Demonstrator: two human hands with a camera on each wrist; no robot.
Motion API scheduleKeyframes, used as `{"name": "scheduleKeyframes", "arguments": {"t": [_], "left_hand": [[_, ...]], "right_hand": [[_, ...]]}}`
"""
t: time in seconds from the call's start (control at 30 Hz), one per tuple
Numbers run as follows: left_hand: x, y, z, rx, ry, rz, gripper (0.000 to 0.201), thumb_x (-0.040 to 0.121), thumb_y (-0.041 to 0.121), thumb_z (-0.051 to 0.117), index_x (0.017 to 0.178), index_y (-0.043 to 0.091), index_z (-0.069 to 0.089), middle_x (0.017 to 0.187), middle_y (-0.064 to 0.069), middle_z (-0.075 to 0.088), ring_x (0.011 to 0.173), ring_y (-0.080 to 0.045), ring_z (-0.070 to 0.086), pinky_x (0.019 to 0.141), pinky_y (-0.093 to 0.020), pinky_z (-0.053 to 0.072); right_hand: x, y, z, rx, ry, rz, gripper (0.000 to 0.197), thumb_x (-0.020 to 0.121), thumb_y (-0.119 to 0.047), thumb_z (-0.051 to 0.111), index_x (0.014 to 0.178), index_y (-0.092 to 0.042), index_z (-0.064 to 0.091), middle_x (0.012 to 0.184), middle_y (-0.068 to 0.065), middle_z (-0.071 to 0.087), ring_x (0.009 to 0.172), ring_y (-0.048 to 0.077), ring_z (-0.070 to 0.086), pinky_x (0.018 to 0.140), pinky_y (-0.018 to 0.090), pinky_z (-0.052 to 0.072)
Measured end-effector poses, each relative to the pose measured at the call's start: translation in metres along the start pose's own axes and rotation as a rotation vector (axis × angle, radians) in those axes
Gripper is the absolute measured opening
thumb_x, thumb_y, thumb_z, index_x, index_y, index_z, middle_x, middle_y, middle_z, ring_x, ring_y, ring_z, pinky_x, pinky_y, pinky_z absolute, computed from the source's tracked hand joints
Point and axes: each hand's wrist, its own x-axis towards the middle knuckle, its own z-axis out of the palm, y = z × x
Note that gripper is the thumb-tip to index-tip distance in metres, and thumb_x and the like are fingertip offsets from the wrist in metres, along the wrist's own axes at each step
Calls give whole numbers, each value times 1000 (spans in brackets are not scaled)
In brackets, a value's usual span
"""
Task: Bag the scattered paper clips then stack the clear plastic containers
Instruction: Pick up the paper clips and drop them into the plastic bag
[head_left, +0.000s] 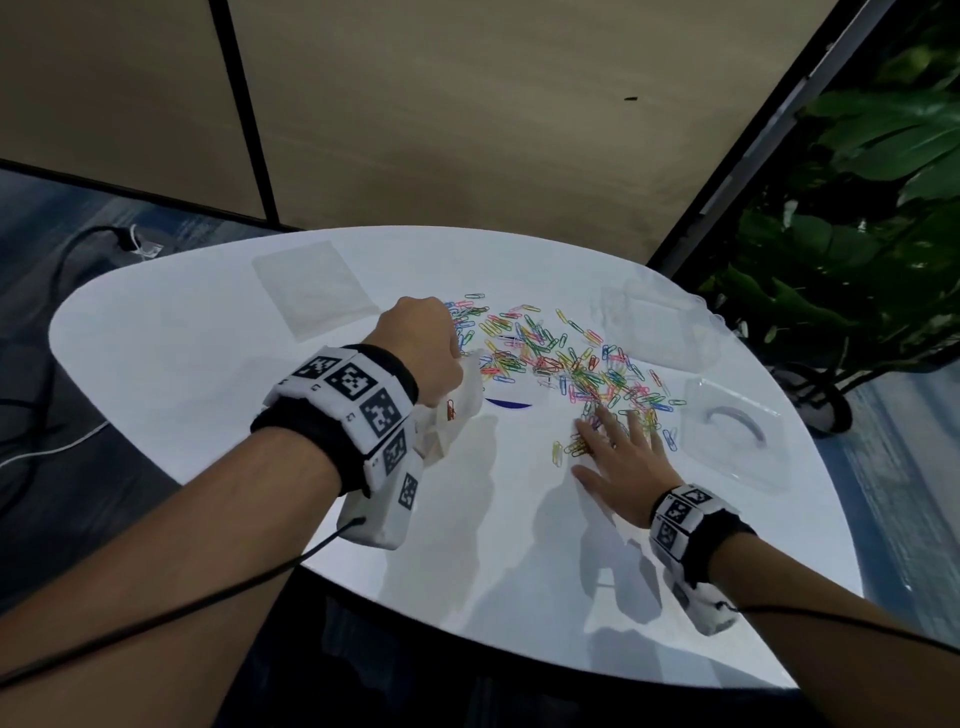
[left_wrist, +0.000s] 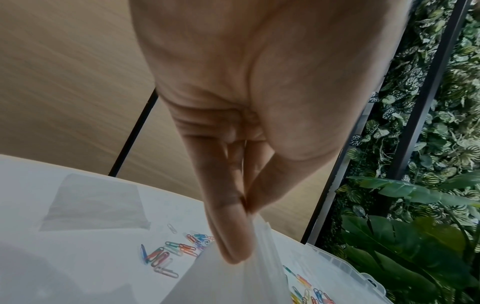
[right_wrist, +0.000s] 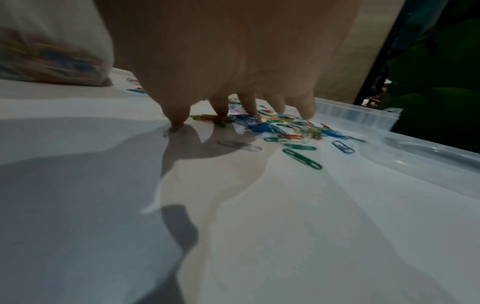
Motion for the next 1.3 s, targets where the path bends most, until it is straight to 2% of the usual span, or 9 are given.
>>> {"name": "scheduleKeyframes", "arguments": {"t": [0.1, 0.23, 0.43, 0.53, 0.67, 0.77, 0.87, 1.17, 1.3], "left_hand": [[-1, 2, 1, 9, -7, 1, 30, 85, -1, 53, 103, 10, 75, 79, -7, 68, 87, -29, 74, 87, -39, 61], [0, 4, 3, 20, -16, -2, 32, 85, -3, 53, 103, 11, 75, 79, -7, 72, 84, -27, 75, 84, -38, 62], [3, 5, 7, 35, -27, 3, 31, 85, -2, 52, 102, 12, 74, 75, -8, 75, 72, -22, 77, 80, -35, 63], [6, 4, 9, 45, -37, -3, 31, 86, -3, 53, 103, 12, 74, 75, -6, 74, 71, -22, 77, 79, -36, 63], [8, 4, 13, 51, -46, -7, 30, 87, -1, 53, 105, 12, 73, 85, -7, 75, 68, -23, 77, 77, -37, 64], [9, 6, 19, 52, -36, -21, 28, 87, 1, 55, 103, 12, 74, 98, -8, 76, 67, -25, 77, 74, -39, 65], [9, 8, 26, 80, -45, -23, 20, 89, 8, 59, 96, 8, 77, 91, -9, 79, 63, -25, 77, 71, -39, 65], [7, 21, 39, -85, -81, -5, 25, 85, -2, 57, 80, 7, 79, 64, -12, 75, 63, -24, 77, 73, -36, 65], [9, 22, 36, -160, -77, -14, 26, 84, -5, 57, 85, 7, 79, 69, -14, 76, 68, -27, 77, 74, -40, 65]], "right_hand": [[3, 1, 2, 139, -5, 50, 59, 101, -44, 32, 154, -30, 9, 163, 9, -1, 145, 45, 14, 111, 58, 28], [14, -3, -4, 182, 194, -28, 39, 93, -8, 53, 132, -11, 54, 137, 15, 49, 113, 35, 57, 94, 39, 50], [17, -3, -24, 352, 291, 56, 20, 88, -1, 57, 87, -9, 75, 91, 8, 65, 80, 24, 62, 73, 27, 48], [16, 9, -39, 633, 277, 242, 13, 79, -5, 70, 79, -14, 80, 79, 3, 74, 75, 14, 64, 77, 22, 50], [18, 22, -60, 1209, 160, 447, 9, 70, -22, 83, 77, -18, 80, 81, 2, 77, 83, 20, 73, 86, 38, 59], [10, 4, -93, 1774, 86, 377, 20, 83, -6, 73, 99, 5, 69, 94, 15, 72, 86, 22, 73, 79, 28, 61], [-8, -30, -133, 2053, -75, 214, 14, 86, 5, 66, 100, 7, 66, 97, 17, 73, 86, 20, 74, 70, 19, 59], [-16, -111, -130, 1657, -101, 60, 18, 86, 7, 63, 101, 14, 68, 104, 29, 69, 81, 28, 67, 83, 31, 59], [-14, -112, -125, 1303, 22, -98, 21, 81, 4, 65, 95, -4, 77, 92, 18, 75, 83, 26, 72, 84, 36, 59]]}}
